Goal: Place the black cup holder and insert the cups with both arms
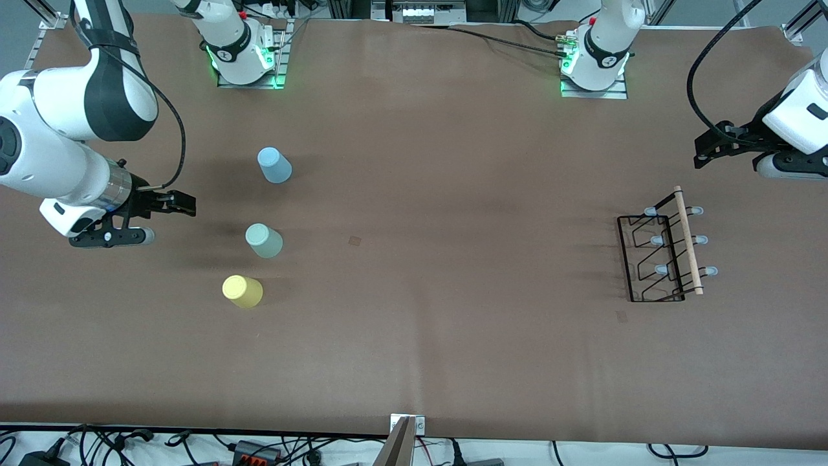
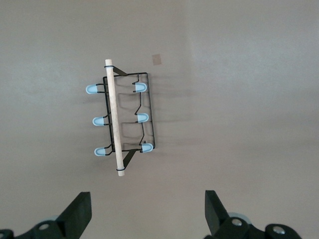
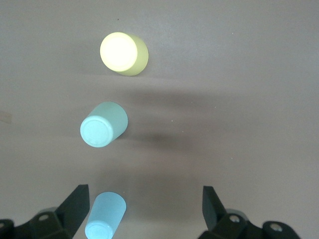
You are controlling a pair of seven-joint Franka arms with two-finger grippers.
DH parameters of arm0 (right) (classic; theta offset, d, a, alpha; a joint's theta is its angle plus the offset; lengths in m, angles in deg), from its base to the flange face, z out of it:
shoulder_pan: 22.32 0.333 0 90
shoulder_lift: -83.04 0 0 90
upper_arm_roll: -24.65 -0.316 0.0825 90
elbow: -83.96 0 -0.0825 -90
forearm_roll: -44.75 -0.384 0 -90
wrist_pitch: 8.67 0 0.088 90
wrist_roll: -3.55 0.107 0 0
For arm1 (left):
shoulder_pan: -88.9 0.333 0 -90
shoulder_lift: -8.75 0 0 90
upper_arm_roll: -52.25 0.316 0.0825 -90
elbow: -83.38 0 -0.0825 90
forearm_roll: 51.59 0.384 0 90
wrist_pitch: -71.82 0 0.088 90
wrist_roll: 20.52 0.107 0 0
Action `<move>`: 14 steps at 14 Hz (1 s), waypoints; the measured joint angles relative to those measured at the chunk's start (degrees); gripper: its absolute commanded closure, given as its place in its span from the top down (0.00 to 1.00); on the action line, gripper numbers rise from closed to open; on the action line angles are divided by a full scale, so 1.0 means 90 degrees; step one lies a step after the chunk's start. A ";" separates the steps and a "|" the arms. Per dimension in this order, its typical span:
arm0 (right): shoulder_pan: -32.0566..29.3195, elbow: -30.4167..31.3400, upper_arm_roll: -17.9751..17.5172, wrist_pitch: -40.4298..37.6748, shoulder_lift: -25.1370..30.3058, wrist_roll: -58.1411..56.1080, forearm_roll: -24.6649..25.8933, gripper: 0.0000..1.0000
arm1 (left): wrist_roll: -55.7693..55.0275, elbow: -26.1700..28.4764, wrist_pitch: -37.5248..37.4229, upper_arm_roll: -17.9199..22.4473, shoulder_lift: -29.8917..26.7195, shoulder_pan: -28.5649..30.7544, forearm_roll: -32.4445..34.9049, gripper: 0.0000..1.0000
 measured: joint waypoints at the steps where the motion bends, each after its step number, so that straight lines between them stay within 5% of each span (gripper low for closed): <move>1: 0.0017 0.0003 0.0000 0.0009 0.0000 0.0000 0.0000 1.00 | 0.0000 0.0000 0.0000 0.0000 0.0000 0.0000 0.0000 1.00; 14: 0.0031 0.0082 0.0020 0.0144 0.0001 0.0014 0.0000 1.00 | 0.0007 -0.0013 0.0012 -0.0002 0.0000 -0.0001 0.0000 1.00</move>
